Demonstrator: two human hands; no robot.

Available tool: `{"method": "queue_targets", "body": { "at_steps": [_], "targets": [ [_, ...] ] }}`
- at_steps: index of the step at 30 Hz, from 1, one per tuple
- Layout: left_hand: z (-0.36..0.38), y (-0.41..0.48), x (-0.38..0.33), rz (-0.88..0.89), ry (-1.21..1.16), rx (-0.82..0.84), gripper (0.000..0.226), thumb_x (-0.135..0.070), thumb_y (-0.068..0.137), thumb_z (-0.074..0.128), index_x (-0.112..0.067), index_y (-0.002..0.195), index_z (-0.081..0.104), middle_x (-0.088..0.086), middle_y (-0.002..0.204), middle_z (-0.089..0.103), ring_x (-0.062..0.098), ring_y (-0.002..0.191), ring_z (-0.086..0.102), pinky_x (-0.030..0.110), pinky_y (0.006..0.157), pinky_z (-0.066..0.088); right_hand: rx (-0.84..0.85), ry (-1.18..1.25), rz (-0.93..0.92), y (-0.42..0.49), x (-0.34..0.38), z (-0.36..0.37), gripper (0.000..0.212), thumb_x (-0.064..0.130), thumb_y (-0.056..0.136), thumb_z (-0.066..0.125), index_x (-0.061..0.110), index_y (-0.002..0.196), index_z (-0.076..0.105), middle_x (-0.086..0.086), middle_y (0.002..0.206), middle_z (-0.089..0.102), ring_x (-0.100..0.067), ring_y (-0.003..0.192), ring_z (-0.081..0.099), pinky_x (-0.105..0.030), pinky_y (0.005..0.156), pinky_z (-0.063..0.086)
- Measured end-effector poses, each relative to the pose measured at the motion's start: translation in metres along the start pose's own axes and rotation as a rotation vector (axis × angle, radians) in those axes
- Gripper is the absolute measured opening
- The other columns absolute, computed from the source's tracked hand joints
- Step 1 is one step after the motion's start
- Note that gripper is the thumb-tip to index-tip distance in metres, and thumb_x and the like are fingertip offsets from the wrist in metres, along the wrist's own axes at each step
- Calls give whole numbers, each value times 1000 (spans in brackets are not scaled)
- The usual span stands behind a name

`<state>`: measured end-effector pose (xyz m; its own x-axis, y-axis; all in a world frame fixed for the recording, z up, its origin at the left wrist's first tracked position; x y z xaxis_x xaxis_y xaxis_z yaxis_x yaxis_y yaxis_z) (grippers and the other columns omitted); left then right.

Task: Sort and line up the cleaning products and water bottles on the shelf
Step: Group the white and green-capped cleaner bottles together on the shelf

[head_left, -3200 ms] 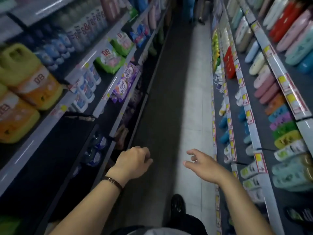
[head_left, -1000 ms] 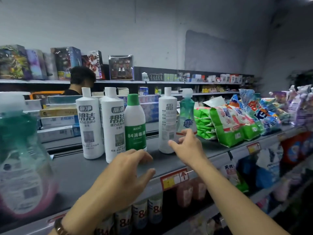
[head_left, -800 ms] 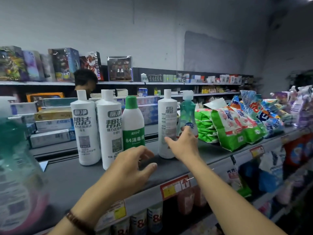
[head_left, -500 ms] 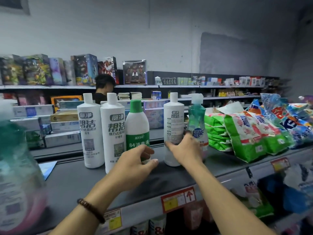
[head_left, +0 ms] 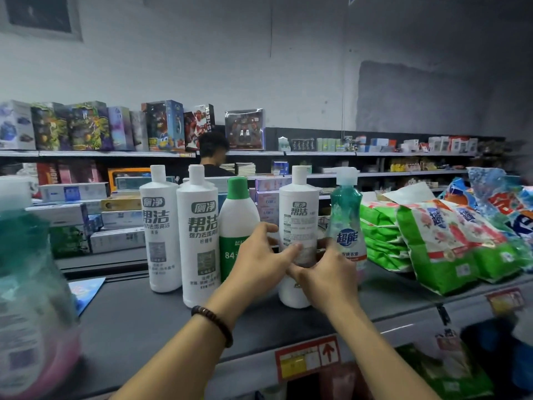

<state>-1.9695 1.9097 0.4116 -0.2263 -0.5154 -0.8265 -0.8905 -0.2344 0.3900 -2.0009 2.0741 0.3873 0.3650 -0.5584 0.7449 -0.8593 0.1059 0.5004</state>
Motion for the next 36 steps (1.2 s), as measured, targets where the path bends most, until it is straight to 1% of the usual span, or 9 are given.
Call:
{"method": "queue_targets", "body": {
  "at_steps": [5, 9, 13, 16, 21, 24, 26, 29, 36],
  "targets": [
    [8, -12, -2, 44, 8, -113, 62, -60, 66, 89, -35, 111, 54, -16, 101, 72, 3, 95, 72, 31, 81, 62, 18, 29, -130, -17, 5, 7, 45, 37, 77, 84, 31, 104, 49, 5, 88, 67, -25, 83, 67, -29, 65, 41],
    [1, -10, -3, 71, -18, -151, 70, -67, 54, 93, -37, 106, 56, -16, 97, 76, 4, 89, 74, 38, 78, 65, 183, 203, -105, -16, -5, 17, 55, 36, 66, 95, 27, 109, 63, 10, 96, 72, 0, 83, 67, -10, 62, 47],
    [-12, -10, 5, 67, -193, 20, 60, -27, 70, 101, -21, 115, 62, -5, 101, 80, 5, 90, 78, 33, 81, 66, 521, 415, -46, -12, -18, 29, 62, 29, 69, 92, 29, 126, 66, -1, 112, 80, -18, 108, 76, -33, 92, 60],
    [-21, -16, 12, 49, -277, 97, 62, -23, 75, 97, -17, 122, 57, 2, 111, 79, 13, 101, 78, 43, 90, 66, 740, 496, -48, -19, -16, 39, 73, 13, 80, 86, 29, 145, 57, -3, 132, 74, -23, 127, 68, -49, 111, 52],
    [-34, -36, 12, 72, -52, -72, 53, -40, 81, 91, -31, 119, 55, -15, 111, 71, -2, 99, 68, 24, 83, 58, 684, 404, -104, -27, -2, 44, 75, 25, 67, 97, 39, 133, 64, 5, 124, 78, -16, 118, 73, -48, 103, 58],
    [-34, -53, 8, 117, 55, -235, 62, -51, 72, 92, -35, 117, 52, -12, 108, 60, 0, 97, 59, 16, 73, 45, 582, 342, -172, -39, 14, 47, 68, 24, 60, 99, 30, 120, 67, 11, 112, 80, -6, 103, 76, -33, 87, 62],
    [-34, -61, 13, 101, 79, -291, 69, -55, 66, 92, -34, 118, 51, -9, 107, 54, 0, 95, 52, 15, 71, 41, 517, 337, -203, -49, 24, 51, 62, 20, 63, 97, 30, 114, 64, 12, 105, 79, -1, 95, 75, -25, 78, 60],
    [-46, -63, 17, 98, 88, -343, 70, -63, 58, 91, -38, 111, 53, -13, 103, 63, 2, 95, 60, 23, 72, 51, 423, 214, -251, -55, 31, 60, 63, 45, 58, 92, 42, 109, 55, 12, 109, 72, -5, 100, 70, -33, 81, 61],
    [-82, -68, 32, 94, -9, -207, 66, -33, 69, 99, -37, 121, 58, -16, 100, 76, -10, 90, 70, 19, 72, 61, 708, 218, -277, -55, 32, 60, 55, 33, 75, 92, 42, 123, 67, 12, 111, 77, -9, 102, 73, -43, 92, 62]
  ]
}}
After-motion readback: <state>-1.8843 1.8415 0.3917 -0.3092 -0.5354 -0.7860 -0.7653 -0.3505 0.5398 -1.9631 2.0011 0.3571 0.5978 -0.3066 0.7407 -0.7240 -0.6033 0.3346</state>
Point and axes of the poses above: each hand's wrist, its own y-axis towards the middle knuckle, its own z-axis out of the palm, x = y × z, the point moved 7 cm from there along y, towards the middle knuckle
